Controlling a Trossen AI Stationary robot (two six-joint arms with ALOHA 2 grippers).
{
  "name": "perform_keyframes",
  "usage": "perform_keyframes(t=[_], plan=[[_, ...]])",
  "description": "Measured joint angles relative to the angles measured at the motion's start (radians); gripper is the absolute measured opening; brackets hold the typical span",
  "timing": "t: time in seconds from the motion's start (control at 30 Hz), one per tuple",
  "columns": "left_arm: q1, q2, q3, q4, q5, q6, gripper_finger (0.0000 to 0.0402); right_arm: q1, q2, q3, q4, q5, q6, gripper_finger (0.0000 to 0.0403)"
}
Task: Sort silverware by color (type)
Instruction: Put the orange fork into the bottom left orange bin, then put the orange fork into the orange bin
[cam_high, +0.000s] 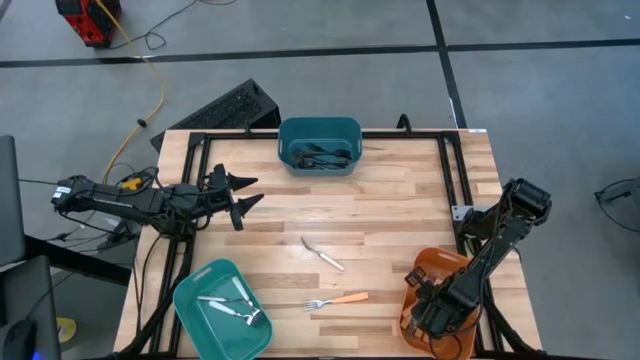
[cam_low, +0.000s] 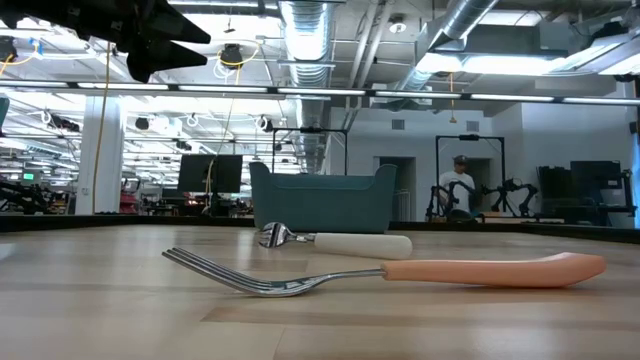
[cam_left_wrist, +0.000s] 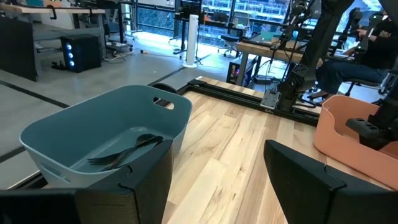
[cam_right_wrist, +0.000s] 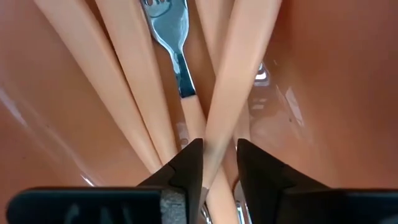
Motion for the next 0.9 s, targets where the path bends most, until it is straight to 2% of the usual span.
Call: perform_keyframes(t=[0.27, 0.43, 0.63, 0.9], plan=[[0.0, 0.0, 0.0, 0.0, 0.0, 0.0, 0.0235, -0.006, -0.006, 0.004, -0.02, 0.0, 0.157, 0.0148], [0.0, 0.0, 0.0, 0.0, 0.0, 0.0, 0.0235, -0.015, -0.021, 0.051, -0.076, 0.0, 0.209, 0.0166], [0.0, 0.0, 0.0, 0.0, 0.0, 0.0, 0.0235, -0.045, -0.022, 0.156, -0.229, 0.001, 0.217, 0.0177], [0.0, 0.0, 0.0, 0.0, 0.0, 0.0, 0.0235, -0.098, -0.022, 0.332, -0.426, 0.0, 0.218, 0.0171]])
